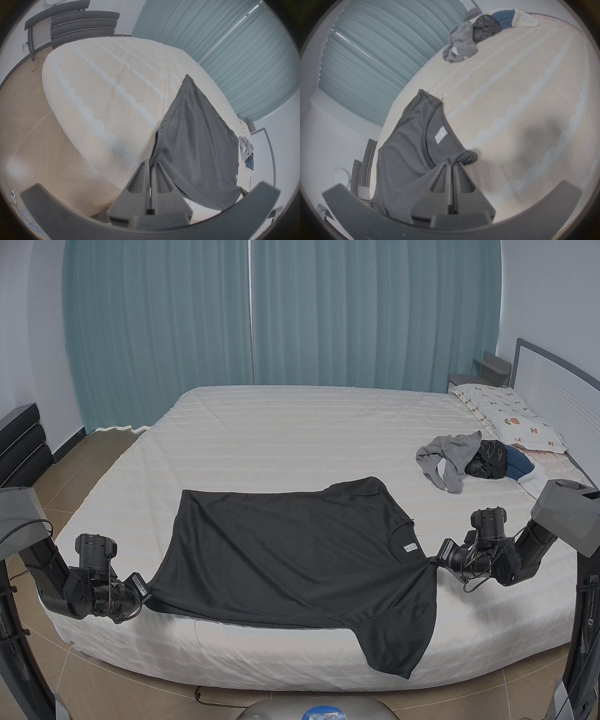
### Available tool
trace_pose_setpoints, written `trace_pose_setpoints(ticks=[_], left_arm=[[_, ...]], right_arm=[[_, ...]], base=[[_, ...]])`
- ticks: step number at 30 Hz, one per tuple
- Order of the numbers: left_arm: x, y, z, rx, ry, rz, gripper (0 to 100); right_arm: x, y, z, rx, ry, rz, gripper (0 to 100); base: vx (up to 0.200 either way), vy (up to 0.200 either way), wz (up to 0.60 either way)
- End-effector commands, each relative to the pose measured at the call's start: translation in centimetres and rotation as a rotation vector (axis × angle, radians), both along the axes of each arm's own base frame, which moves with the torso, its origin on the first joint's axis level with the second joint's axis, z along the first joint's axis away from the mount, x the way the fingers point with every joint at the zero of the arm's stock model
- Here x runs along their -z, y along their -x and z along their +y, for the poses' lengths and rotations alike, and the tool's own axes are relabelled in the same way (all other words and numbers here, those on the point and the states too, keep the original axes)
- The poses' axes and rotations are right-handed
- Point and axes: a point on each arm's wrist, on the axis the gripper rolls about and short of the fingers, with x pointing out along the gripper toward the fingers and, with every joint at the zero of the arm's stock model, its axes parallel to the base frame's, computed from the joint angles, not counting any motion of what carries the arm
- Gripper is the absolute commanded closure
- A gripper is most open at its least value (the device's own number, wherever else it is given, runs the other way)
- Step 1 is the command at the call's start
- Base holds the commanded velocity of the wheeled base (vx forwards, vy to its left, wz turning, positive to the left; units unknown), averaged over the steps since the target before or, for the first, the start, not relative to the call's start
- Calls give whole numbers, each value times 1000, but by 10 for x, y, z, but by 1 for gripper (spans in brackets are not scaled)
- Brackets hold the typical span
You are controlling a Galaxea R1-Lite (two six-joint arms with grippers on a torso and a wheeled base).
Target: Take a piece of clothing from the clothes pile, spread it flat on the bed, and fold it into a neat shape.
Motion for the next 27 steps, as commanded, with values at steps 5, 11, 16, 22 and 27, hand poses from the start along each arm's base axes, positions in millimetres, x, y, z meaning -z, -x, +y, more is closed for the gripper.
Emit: trace_pose_setpoints(ticks=[5,11,16,22,27], left_arm=[[0,0,0,1,1,2,100],[1,0,0,3,3,5,100],[1,0,0,2,4,5,100],[-1,1,0,1,5,2,100],[-1,2,-1,3,5,3,100]], right_arm=[[-17,-17,6,-13,-5,-98,100],[1,-14,17,-42,0,-55,0],[-5,-16,15,-30,-13,-74,0],[-23,10,4,-14,-24,-53,0],[-22,56,7,-112,-77,-16,0]], base=[[0,0,0],[0,0,0],[0,0,0],[0,0,0],[0,0,0]])
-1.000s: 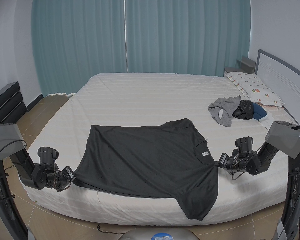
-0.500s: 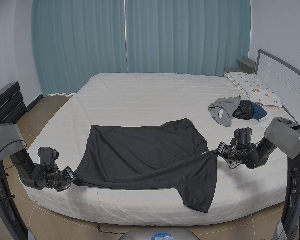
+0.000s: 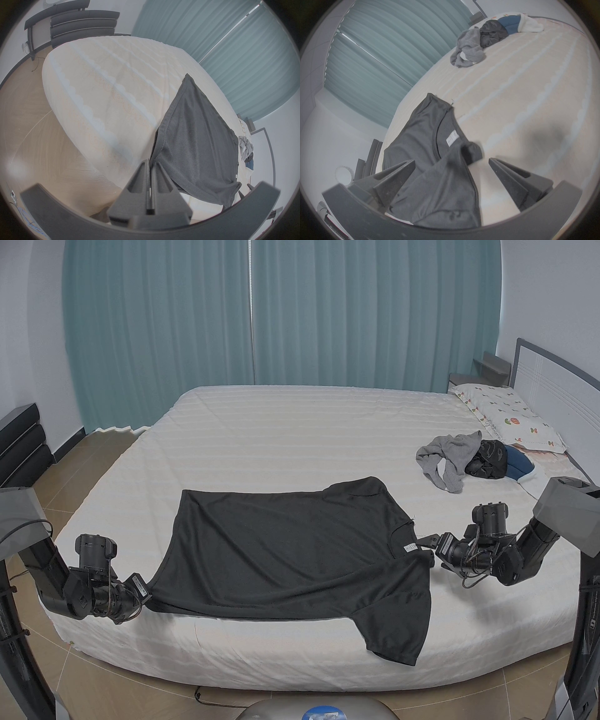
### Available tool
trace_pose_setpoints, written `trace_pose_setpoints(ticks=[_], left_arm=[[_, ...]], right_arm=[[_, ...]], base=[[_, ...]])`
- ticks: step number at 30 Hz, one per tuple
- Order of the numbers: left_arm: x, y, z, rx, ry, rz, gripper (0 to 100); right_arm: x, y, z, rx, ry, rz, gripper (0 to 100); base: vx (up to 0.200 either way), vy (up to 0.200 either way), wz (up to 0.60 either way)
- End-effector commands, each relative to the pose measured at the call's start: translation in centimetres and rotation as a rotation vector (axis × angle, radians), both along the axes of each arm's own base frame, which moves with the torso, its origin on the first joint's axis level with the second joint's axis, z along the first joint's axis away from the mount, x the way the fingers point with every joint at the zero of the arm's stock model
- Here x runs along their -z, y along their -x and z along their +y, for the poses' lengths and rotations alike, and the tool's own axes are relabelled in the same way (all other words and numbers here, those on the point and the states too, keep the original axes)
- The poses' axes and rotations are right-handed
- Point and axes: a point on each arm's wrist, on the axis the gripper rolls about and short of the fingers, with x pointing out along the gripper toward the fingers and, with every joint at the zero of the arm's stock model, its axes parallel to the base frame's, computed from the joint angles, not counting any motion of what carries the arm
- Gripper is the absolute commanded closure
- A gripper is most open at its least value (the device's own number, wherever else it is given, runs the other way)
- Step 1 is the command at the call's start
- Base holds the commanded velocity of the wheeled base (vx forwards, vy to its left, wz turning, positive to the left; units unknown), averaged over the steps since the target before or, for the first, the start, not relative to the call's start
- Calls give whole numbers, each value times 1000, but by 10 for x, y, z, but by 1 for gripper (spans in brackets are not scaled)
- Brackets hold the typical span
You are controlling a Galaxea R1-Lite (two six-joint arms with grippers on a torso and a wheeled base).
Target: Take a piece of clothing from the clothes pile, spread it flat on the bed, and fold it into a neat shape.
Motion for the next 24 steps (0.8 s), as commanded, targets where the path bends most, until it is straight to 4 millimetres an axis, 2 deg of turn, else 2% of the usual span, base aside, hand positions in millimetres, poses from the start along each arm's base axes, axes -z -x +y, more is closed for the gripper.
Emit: trace_pose_setpoints(ticks=[1,9,17,24], left_arm=[[0,1,0,1,1,0,100],[0,2,0,2,0,2,100],[0,1,0,2,0,3,100],[2,1,0,3,1,6,100]], right_arm=[[-12,49,0,-88,-50,-1,0],[14,97,3,-211,-95,40,0],[36,108,9,-284,-79,68,0],[38,109,12,-325,-67,61,0]], base=[[0,0,0],[0,0,0],[0,0,0],[0,0,0]])
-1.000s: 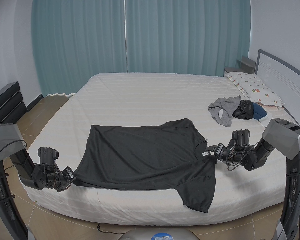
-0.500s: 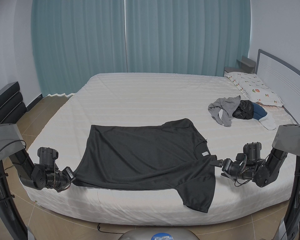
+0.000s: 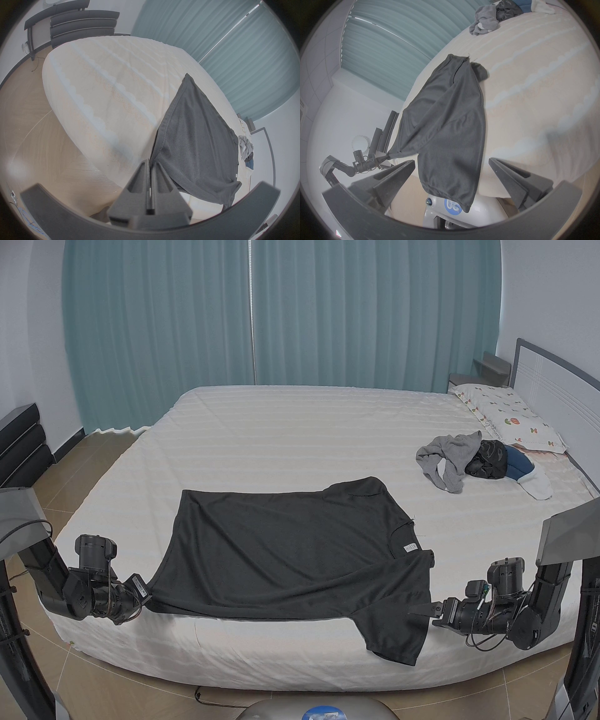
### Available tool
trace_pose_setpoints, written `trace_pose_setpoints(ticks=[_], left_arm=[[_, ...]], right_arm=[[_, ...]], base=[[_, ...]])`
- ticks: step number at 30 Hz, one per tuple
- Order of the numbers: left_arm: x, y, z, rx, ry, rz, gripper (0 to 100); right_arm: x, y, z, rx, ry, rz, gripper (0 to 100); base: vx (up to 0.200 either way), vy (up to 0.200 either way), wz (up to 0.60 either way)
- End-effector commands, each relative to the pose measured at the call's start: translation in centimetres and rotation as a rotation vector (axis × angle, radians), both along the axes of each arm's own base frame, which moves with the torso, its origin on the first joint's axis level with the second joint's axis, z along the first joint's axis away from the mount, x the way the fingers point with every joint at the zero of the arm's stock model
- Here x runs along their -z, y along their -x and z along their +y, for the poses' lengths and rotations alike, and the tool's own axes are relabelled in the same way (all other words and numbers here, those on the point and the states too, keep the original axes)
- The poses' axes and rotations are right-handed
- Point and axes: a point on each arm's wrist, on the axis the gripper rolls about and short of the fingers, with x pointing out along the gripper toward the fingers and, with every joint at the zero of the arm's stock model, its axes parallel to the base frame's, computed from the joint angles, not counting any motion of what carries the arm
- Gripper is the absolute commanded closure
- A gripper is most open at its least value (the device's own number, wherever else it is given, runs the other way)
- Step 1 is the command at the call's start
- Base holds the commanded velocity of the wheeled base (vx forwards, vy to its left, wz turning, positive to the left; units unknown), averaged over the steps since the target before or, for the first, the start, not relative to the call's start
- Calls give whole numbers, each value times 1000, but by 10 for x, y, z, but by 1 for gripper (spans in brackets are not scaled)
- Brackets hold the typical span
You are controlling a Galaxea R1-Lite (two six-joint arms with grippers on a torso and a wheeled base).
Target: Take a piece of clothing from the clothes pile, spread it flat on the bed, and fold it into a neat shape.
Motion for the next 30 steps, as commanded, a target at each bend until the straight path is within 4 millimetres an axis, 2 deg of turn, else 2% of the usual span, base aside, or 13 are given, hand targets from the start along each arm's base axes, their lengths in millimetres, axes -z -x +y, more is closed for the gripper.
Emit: trace_pose_setpoints(ticks=[1,10,11,13,19,30], left_arm=[[1,0,0,-1,0,4,100],[2,-1,0,-2,2,4,100],[2,-1,0,-1,0,4,100],[2,-1,1,-2,1,4,100],[1,-1,1,-6,0,2,100],[-1,0,1,-4,-1,-4,100]], right_arm=[[6,0,1,-13,-2,20,0],[15,-12,7,-23,-13,-2,0],[16,-12,9,-26,-11,0,100],[22,-11,15,-39,-2,-16,100],[22,-11,12,-7,12,-42,100],[9,6,-9,57,4,-57,100]], base=[[0,0,0],[0,0,0],[0,0,0],[0,0,0],[0,0,0],[0,0,0]])
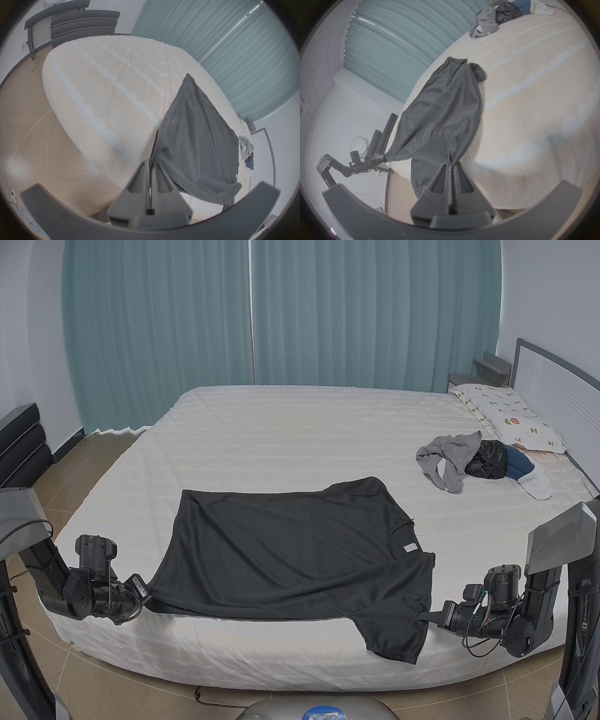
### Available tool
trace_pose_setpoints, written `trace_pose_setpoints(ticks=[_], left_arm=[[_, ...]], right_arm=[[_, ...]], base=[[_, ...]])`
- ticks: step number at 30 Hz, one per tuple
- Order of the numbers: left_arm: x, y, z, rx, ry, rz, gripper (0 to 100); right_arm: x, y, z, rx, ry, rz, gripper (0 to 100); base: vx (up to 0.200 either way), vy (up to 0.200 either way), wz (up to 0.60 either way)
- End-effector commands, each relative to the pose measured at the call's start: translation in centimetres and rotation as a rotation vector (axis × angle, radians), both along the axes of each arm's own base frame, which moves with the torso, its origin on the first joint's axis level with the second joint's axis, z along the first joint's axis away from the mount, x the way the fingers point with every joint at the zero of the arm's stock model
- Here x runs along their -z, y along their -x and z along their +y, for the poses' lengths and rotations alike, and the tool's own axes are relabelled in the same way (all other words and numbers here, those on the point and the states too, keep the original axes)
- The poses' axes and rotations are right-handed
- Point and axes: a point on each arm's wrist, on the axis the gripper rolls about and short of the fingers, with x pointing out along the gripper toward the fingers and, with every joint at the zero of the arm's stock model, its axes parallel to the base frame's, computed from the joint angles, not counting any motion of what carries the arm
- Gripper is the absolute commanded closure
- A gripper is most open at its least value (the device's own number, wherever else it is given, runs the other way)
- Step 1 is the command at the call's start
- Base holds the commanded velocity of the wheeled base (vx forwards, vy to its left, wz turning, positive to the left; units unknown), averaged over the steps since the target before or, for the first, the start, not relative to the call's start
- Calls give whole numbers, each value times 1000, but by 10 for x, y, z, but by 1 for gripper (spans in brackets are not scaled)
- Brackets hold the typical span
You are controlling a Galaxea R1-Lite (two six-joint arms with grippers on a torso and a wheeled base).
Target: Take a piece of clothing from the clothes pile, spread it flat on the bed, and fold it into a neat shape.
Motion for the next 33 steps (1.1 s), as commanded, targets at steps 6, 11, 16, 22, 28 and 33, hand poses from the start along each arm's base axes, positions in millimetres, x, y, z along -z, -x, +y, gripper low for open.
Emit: trace_pose_setpoints(ticks=[6,11,16,22,28,33], left_arm=[[-5,2,3,-2,-12,-16,100],[-6,5,6,20,-41,-15,100],[-8,8,7,21,-52,-20,100],[-10,19,7,78,-105,-7,100],[-6,23,8,96,-123,12,100],[-5,28,9,126,-147,26,100]], right_arm=[[-10,26,-19,40,-15,-5,100],[-18,40,-27,20,-46,17,100],[-24,53,-26,-13,-54,32,100],[-24,62,-26,-42,-21,40,100],[-23,64,-27,-40,-17,56,100],[-22,69,-27,-73,18,85,100]], base=[[0,0,0],[0,0,0],[0,0,0],[0,0,0],[0,0,0],[0,0,0]])
